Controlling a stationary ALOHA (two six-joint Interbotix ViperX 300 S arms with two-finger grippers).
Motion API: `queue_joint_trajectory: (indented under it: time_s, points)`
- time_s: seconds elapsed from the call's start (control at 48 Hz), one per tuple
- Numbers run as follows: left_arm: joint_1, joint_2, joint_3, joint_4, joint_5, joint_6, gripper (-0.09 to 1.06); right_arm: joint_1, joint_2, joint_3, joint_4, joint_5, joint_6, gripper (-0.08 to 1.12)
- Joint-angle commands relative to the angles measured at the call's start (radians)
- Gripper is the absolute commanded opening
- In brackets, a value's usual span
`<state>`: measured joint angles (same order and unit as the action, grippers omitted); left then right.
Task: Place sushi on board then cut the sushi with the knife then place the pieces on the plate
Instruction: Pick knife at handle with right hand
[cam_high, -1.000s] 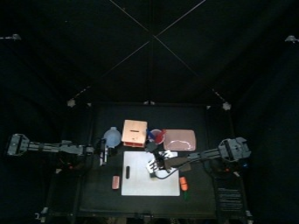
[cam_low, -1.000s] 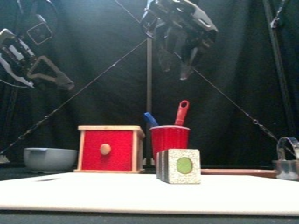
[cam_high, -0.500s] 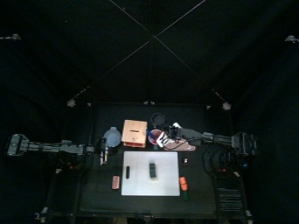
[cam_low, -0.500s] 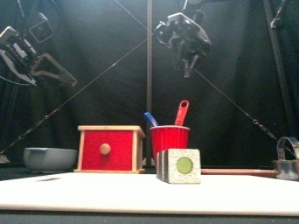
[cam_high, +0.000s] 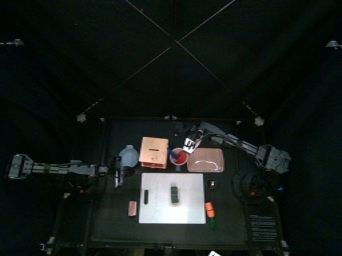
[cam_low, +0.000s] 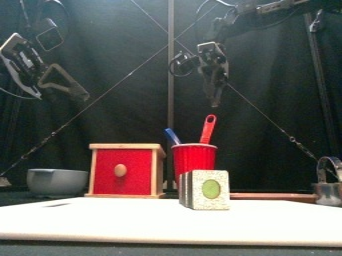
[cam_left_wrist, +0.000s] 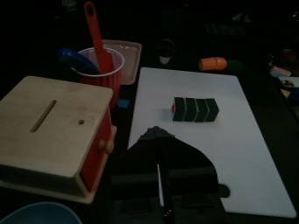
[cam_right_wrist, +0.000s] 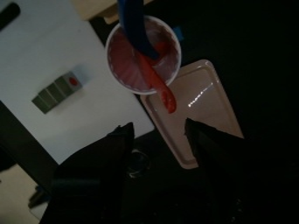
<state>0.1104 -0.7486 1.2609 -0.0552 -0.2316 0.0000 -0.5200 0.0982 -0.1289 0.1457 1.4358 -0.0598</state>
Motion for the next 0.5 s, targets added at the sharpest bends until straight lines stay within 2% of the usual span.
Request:
queue_joint_trajectory:
  time_s: [0.021,0.271,0.5]
  points:
    - [0.011,0.002,-0.023,-0.005,-0.005,0.002,-0.02,-0.028,0.023,-0.048,0.040,0.018,-0.040,0.85]
    - [0.014,0.002,-0.020,-0.006,-0.005,0.002,-0.02,-0.037,0.112,-0.095,0.086,0.041,-0.080,0.85]
    - [0.017,0.002,-0.018,-0.006,-0.005,0.002,-0.02,-0.040,0.127,-0.072,0.097,0.044,-0.084,0.85]
